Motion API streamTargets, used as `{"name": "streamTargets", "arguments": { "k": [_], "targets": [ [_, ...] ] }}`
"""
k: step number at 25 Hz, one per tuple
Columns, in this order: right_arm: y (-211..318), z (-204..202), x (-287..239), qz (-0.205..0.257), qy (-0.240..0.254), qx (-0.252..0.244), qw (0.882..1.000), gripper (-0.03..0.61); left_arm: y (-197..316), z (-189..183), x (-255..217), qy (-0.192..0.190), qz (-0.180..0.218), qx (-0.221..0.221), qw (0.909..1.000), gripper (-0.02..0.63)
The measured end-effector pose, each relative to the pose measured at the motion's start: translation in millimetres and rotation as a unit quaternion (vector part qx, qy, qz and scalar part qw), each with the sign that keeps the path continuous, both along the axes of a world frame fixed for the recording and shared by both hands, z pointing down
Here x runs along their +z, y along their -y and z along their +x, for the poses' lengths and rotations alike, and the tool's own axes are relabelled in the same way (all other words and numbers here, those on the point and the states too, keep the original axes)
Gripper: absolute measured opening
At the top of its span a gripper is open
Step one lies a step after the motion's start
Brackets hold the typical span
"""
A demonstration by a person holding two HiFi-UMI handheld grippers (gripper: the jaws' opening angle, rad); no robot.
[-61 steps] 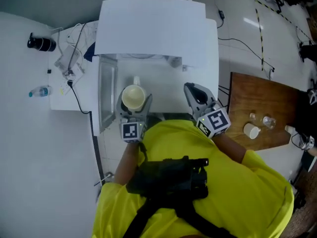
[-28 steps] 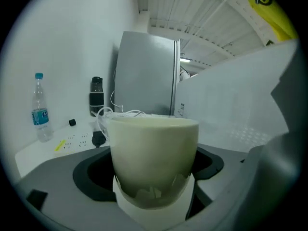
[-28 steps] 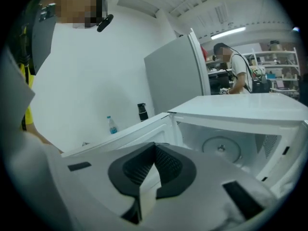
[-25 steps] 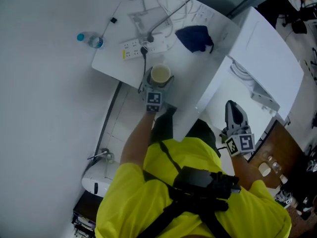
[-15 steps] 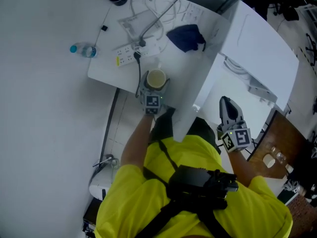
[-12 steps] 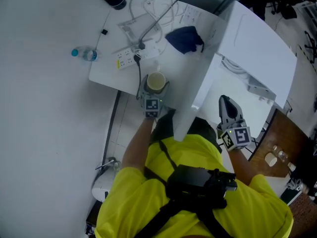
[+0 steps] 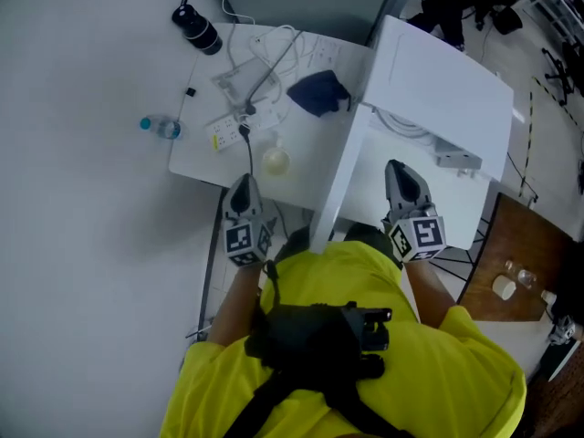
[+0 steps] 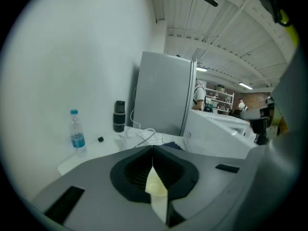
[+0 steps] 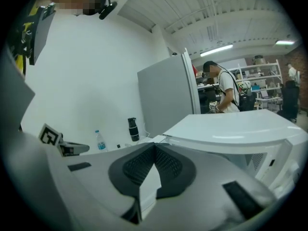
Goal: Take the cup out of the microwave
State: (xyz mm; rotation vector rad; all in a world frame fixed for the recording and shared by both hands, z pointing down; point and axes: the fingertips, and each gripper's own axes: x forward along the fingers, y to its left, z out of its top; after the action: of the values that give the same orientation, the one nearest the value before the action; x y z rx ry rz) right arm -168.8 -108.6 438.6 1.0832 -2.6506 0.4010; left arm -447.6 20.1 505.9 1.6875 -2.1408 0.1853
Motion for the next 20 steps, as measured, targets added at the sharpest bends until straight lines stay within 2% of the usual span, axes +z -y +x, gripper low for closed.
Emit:
{"name": "streamTargets", "arguments": {
  "k": [4,9,11,14,20],
  "targets": [
    [15.6,-3.0,-49.5,0.035,0.011,0.008,0.999,0.005,25.8,16.0,-98.0,0.006,0.035,0.05,0.9981,0.0],
    [27.1,-18.2,-122.9,0.098,0.021,0.005,0.995,0.004,51.5,48.5,-196.1,0.069,0.082,0.097,0.9896,0.0],
    [21.5,-22.2,-137.4,0.111,0.02,0.001,0.994,0.003,51.8,63.5,-208.3,0.077,0.091,0.11,0.9867,0.0],
    [8.9,-21.2,-140.4,0.114,0.014,0.001,0.993,0.003,46.2,80.0,-208.0,0.066,0.089,0.122,0.9863,0.0],
    [-9.3,-10.6,-123.5,0.097,-0.002,0.009,0.995,0.004,31.6,75.5,-193.9,0.066,0.081,0.12,0.9871,0.0]
  ]
}}
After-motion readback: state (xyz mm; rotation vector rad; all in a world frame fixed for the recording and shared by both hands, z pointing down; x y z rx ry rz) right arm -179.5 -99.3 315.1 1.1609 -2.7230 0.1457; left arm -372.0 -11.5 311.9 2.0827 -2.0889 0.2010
